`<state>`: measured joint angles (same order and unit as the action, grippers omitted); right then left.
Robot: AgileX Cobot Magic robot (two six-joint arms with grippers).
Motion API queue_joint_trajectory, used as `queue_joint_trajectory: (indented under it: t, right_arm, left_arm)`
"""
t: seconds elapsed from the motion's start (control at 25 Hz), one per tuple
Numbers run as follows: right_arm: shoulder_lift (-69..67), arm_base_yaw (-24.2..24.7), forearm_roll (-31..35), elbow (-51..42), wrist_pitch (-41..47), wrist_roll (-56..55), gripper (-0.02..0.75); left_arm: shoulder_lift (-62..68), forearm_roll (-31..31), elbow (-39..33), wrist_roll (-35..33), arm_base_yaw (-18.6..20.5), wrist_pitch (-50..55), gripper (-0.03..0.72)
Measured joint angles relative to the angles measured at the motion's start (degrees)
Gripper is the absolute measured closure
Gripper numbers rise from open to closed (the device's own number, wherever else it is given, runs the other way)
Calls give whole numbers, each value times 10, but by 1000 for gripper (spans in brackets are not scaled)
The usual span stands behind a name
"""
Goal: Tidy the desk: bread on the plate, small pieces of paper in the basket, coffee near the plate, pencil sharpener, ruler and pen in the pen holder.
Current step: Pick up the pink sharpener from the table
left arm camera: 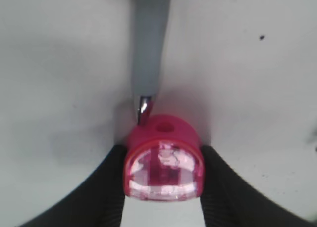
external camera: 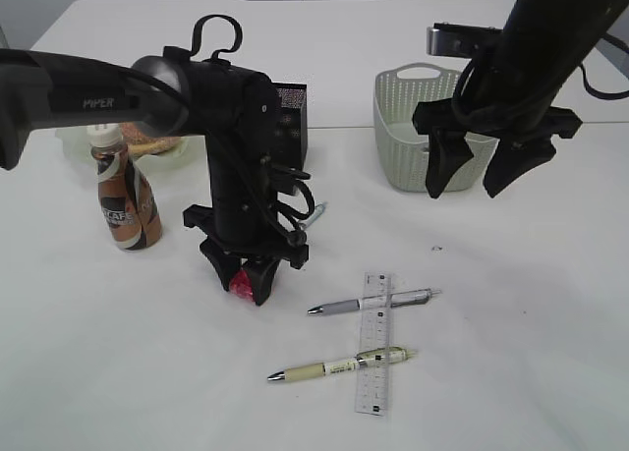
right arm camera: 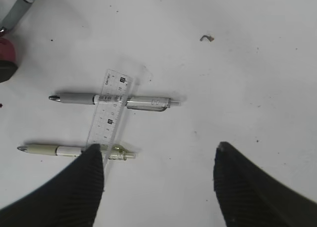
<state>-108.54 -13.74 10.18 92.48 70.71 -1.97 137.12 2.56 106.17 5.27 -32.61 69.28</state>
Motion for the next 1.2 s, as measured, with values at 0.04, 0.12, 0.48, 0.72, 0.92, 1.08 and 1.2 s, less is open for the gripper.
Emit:
queue_joint_trajectory:
  t: [0.04, 0.12, 0.48, 0.72, 0.92, 1.08, 1.2]
  right_arm:
    - [0, 0, 0, 0, 0, 0, 228]
    - [0, 0, 1, 0, 0, 0, 228]
    - [0, 0, 1, 0, 0, 0, 228]
    - [0, 0, 1, 0, 0, 0, 228]
    - [0, 0, 1, 0, 0, 0, 228]
    - [0, 0, 1, 0, 0, 0, 228]
    - [0, 0, 1, 0, 0, 0, 228]
  left_arm:
    - [0, 1, 0, 0, 0, 0, 380]
    - [-1, 2, 0, 0, 0, 0, 380]
    - [-58, 5, 0, 2, 0, 0, 380]
    - [-120, -8, 0, 3, 2, 1, 380]
    - [-160, -31, 0, 3, 23, -30, 380]
    - [-169, -48, 0, 3, 41, -129, 380]
    - [-169, -52, -1, 3, 52, -223, 380]
